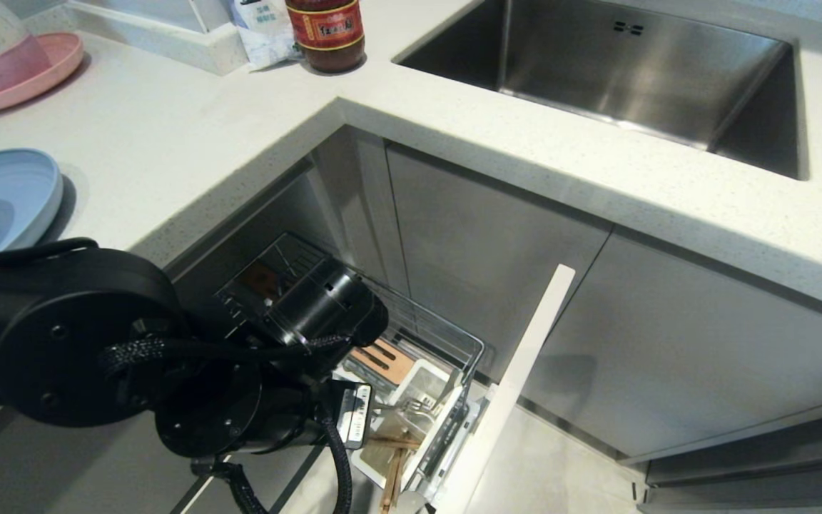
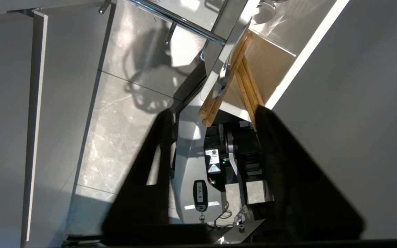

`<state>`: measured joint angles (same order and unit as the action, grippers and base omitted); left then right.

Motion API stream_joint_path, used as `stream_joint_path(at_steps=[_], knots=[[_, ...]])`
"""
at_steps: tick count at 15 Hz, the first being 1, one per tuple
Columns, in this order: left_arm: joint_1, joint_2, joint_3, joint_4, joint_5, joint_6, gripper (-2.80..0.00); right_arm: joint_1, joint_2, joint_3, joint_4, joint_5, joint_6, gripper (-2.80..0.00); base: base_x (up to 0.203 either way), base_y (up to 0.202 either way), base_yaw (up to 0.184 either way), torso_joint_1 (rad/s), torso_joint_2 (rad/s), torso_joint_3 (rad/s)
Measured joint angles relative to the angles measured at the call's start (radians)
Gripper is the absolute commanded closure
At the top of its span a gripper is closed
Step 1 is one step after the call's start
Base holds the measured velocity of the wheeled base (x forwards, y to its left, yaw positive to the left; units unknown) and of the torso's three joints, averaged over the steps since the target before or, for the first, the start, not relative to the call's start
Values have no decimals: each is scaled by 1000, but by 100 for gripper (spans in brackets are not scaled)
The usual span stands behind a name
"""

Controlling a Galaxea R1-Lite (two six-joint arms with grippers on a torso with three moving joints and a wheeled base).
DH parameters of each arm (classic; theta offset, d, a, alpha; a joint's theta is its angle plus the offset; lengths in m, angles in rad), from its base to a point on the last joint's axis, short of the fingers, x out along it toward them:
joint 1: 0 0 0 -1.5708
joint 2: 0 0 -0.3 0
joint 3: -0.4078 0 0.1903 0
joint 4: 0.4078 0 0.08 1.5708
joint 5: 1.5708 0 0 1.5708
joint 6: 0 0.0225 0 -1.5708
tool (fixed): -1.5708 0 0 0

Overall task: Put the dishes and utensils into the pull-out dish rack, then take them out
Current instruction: Take the fork out of the cupboard

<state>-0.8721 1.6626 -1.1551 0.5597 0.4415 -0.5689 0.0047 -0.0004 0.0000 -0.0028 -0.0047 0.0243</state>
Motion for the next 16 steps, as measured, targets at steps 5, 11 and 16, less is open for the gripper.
stream_joint_path(at_steps=[5,11,16], knots=[[1,23,2,-59,-1,-6,-280,0,0,0,0,0,0,0,0,0,0,0,0,0],[8,95,13,-100,0,-23,-280,0,0,0,0,0,0,0,0,0,0,0,0,0],[19,134,19,-150,0,-30,-280,0,0,0,0,0,0,0,0,0,0,0,0,0]])
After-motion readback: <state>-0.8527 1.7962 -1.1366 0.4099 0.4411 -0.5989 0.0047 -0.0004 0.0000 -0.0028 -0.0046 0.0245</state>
